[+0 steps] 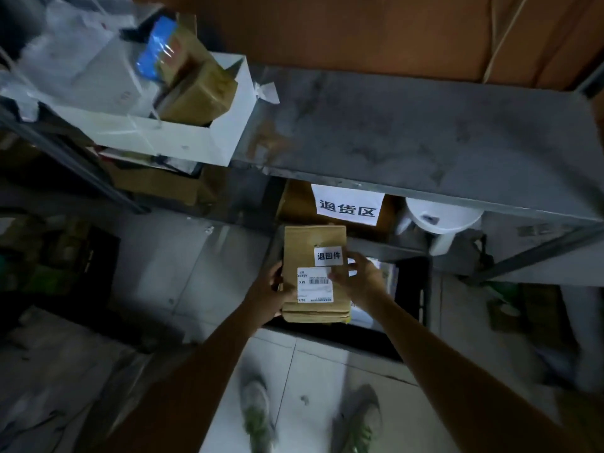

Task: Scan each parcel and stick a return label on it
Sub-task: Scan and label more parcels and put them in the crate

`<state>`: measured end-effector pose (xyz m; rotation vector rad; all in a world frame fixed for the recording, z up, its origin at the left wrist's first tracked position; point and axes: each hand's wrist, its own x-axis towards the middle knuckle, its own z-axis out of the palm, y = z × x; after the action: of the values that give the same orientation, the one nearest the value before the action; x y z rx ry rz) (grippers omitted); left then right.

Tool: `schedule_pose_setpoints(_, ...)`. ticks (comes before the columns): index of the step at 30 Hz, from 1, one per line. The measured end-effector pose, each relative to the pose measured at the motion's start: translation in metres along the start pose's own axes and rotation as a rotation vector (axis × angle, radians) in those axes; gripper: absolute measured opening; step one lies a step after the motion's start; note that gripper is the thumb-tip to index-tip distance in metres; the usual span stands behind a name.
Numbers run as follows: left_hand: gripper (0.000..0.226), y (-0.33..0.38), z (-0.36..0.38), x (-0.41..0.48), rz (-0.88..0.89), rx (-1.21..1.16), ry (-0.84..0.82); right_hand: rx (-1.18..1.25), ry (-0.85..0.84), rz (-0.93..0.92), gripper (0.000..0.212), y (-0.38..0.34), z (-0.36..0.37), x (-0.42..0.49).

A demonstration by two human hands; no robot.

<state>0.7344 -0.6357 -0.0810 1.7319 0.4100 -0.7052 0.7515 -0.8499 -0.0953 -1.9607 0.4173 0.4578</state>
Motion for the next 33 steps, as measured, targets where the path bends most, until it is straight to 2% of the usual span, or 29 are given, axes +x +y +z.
schedule_pose_setpoints(3, 0.079, -0.048, -0.007, 0.081, -0.034, -0.015, 0.000, -0.005, 0.006, 0.035, 0.045, 0.041, 0.041, 0.066)
schedule_pose_setpoints(7, 0.078, -0.112, -0.010, 0.182, -0.017, 0.020, 0.042, -0.030, 0.048, 0.046, 0.035, 0.103, 0.095, 0.146)
schedule_pose_setpoints(10, 0.080, -0.154, -0.012, 0.240, -0.003, 0.112, 0.089, -0.046, 0.040, 0.054, 0.040, 0.144, 0.134, 0.195)
schedule_pose_setpoints(14, 0.084, -0.203, -0.016, 0.296, -0.058, 0.078, 0.073, -0.076, 0.040, 0.061, 0.045, 0.180, 0.171, 0.243)
schedule_pose_setpoints(22, 0.082, -0.229, -0.015, 0.337, -0.072, 0.046, 0.109, -0.127, 0.068, -0.001, 0.055, 0.195, 0.196, 0.280)
schedule_pose_setpoints(28, 0.083, -0.220, -0.017, 0.341, -0.050, 0.025, 0.047, -0.124, 0.133, 0.017, 0.049, 0.206, 0.195, 0.275)
schedule_pose_setpoints(33, 0.082, -0.207, -0.020, 0.343, -0.087, 0.111, 0.061, -0.122, 0.060, 0.084, 0.056, 0.195, 0.191, 0.278)
